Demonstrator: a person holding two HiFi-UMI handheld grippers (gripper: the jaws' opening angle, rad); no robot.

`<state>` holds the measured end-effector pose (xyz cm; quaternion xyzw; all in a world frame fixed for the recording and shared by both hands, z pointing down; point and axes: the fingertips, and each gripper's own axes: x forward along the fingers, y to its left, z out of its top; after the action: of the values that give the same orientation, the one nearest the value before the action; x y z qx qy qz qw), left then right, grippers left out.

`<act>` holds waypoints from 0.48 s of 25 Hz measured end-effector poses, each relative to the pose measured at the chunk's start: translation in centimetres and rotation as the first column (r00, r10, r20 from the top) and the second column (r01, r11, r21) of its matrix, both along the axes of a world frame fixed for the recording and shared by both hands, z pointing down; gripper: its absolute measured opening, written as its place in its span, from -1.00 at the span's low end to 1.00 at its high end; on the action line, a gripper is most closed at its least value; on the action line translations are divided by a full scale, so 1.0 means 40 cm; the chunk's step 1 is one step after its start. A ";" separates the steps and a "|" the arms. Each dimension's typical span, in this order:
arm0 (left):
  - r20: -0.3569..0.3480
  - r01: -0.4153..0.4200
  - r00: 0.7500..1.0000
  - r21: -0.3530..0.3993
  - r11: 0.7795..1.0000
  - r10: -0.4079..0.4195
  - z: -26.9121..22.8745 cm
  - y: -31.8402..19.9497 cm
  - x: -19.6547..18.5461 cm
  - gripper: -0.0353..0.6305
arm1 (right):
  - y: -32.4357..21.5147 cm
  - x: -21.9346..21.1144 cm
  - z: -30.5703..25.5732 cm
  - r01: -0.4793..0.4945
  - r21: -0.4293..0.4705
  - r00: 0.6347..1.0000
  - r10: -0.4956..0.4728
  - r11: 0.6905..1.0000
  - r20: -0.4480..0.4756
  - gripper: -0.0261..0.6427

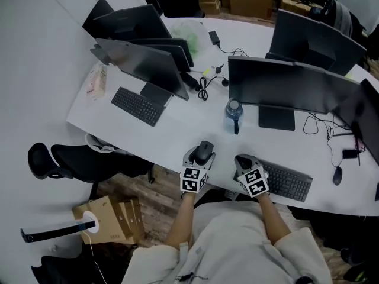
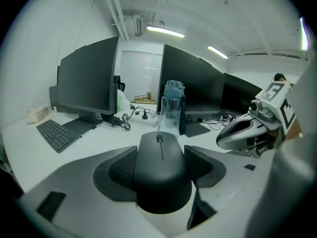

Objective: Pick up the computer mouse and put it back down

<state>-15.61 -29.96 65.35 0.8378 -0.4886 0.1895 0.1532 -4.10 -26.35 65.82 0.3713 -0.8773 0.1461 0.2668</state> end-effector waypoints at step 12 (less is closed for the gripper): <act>0.016 -0.006 1.000 -0.163 0.987 0.009 0.150 -0.044 0.082 -0.02 | 0.019 0.047 0.041 -0.022 -0.082 1.000 0.022 0.996 -0.006 -0.91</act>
<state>-12.31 -31.71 71.36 0.8226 -0.4696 0.2364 0.2165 -2.23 -25.57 67.45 0.3700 -0.8657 0.1838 0.2826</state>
